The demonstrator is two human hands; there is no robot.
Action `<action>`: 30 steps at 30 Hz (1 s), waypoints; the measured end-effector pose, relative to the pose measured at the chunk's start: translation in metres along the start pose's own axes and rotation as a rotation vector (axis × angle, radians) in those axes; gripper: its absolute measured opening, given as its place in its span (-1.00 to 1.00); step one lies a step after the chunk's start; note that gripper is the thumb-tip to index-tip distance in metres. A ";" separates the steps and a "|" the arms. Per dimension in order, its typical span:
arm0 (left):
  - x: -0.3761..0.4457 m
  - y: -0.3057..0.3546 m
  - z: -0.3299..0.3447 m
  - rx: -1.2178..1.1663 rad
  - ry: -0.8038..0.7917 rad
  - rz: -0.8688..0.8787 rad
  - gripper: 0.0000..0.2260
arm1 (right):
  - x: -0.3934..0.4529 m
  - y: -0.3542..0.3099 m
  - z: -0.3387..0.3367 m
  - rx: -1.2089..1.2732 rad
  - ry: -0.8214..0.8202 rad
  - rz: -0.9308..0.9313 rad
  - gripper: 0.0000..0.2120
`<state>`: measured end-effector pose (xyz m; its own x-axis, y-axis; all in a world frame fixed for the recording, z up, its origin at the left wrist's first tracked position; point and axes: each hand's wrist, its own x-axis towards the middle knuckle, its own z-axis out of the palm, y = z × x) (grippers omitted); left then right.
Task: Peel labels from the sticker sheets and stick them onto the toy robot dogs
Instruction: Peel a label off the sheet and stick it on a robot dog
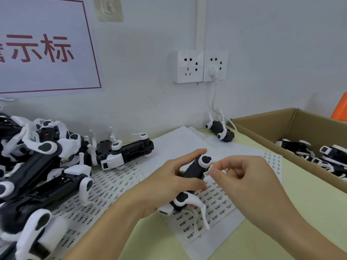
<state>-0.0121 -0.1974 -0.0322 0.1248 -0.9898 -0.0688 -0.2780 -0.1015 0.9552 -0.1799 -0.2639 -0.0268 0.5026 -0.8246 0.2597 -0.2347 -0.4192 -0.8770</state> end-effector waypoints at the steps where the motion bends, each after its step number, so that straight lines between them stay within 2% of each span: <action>1: 0.001 0.000 0.000 0.014 0.004 0.002 -0.41 | 0.000 0.000 0.000 -0.010 -0.003 0.000 -0.77; 16: 0.006 -0.004 0.001 0.054 -0.060 0.059 -0.42 | -0.001 0.001 0.000 -0.083 0.003 -0.036 -0.75; 30: 0.005 -0.002 0.003 0.172 -0.041 0.073 -0.44 | -0.003 0.000 0.002 -0.160 0.049 -0.094 -0.73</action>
<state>-0.0135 -0.2027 -0.0348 0.0600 -0.9981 -0.0164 -0.4438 -0.0414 0.8952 -0.1796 -0.2604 -0.0287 0.4883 -0.7946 0.3607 -0.3199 -0.5476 -0.7732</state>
